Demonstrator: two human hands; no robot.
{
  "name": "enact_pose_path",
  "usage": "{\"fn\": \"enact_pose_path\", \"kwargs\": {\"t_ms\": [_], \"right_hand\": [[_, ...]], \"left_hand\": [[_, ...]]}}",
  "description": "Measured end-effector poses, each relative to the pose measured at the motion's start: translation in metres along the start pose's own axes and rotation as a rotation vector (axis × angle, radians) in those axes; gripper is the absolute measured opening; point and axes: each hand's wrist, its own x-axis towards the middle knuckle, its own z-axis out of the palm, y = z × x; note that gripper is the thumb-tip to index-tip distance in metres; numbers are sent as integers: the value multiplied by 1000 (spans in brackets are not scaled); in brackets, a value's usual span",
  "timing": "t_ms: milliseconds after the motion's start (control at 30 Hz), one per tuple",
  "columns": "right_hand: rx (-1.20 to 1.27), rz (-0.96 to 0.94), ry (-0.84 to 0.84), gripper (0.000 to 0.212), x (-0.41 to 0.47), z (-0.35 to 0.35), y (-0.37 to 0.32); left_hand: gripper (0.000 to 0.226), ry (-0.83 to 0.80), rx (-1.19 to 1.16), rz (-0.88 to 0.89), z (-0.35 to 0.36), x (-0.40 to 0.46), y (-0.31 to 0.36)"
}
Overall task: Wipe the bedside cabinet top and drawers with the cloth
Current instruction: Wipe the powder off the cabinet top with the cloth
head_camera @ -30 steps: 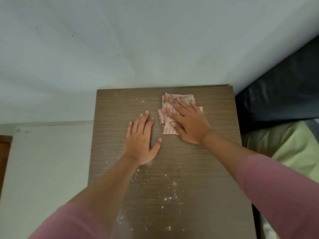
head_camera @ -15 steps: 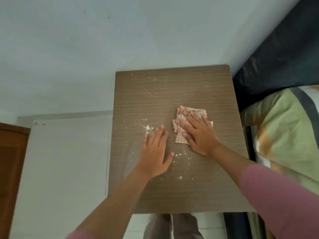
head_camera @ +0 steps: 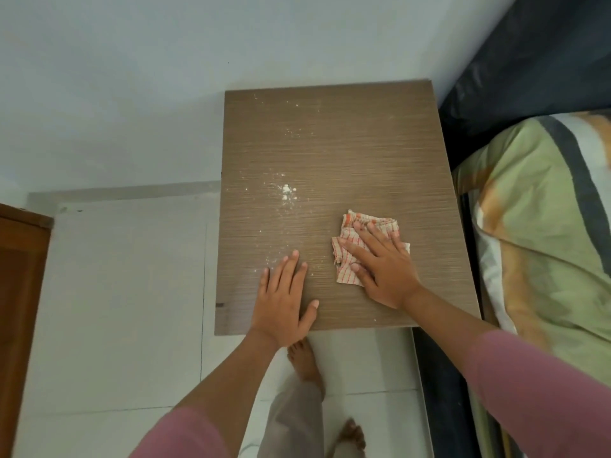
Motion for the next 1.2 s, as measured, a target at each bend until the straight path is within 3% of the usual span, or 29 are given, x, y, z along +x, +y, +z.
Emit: {"fn": "enact_pose_path", "kwargs": {"t_ms": [833,1200], "right_hand": [[82,-42,122,46,-94,30,-33],[177,-126,-1,43,-122,17,-37]], "left_hand": [[67,196,38,50,6,-1,-1],[67,187,80,44,8,-2,0]]}}
